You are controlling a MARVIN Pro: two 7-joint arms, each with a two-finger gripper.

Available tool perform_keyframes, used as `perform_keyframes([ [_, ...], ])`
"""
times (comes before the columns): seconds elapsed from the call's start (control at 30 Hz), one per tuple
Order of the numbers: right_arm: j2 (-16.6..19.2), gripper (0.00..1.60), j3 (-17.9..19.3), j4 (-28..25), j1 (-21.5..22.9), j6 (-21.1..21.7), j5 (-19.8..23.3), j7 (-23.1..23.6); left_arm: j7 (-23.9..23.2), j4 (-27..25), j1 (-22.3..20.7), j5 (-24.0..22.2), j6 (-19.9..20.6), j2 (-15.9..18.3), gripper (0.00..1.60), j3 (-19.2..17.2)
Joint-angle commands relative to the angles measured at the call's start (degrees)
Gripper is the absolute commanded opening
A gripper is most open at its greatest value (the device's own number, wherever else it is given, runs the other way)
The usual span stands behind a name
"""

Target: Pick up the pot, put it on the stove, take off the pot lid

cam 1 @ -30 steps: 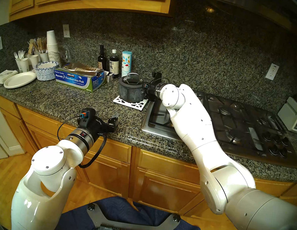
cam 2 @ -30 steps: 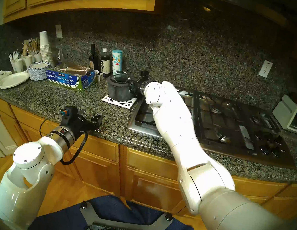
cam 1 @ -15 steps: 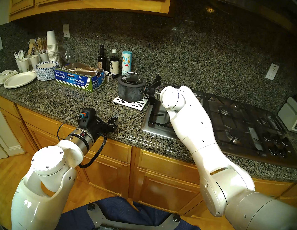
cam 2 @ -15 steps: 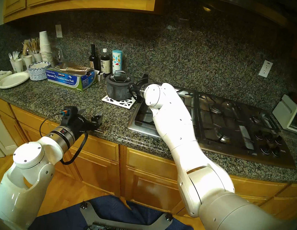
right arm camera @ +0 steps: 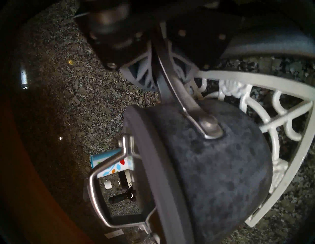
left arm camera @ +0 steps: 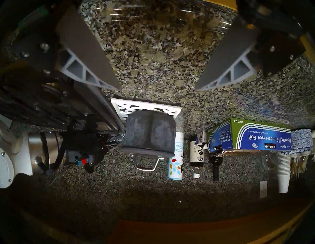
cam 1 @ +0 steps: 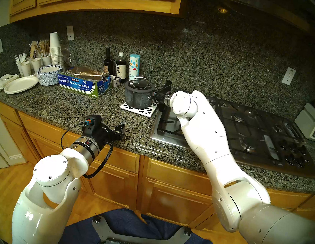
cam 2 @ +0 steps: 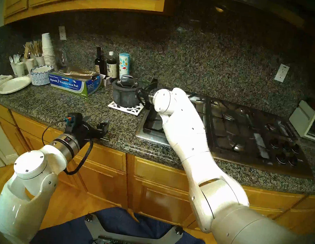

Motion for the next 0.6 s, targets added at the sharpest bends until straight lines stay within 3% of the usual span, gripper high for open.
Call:
perform_keyframes([
  [0.0,0.48,0.0,1.95,-6.09,4.42,0.32,-0.58,-1.68,0.0,-1.72,-0.94,0.04,-0.62,-0.11,1.6,-0.11],
  [0.57,0.85,0.0,4.78,-9.06,5.57,1.15,-2.76,-0.71,-0.18,-1.58,-0.96,0.07,-0.52,-0.14,1.6,-0.16],
])
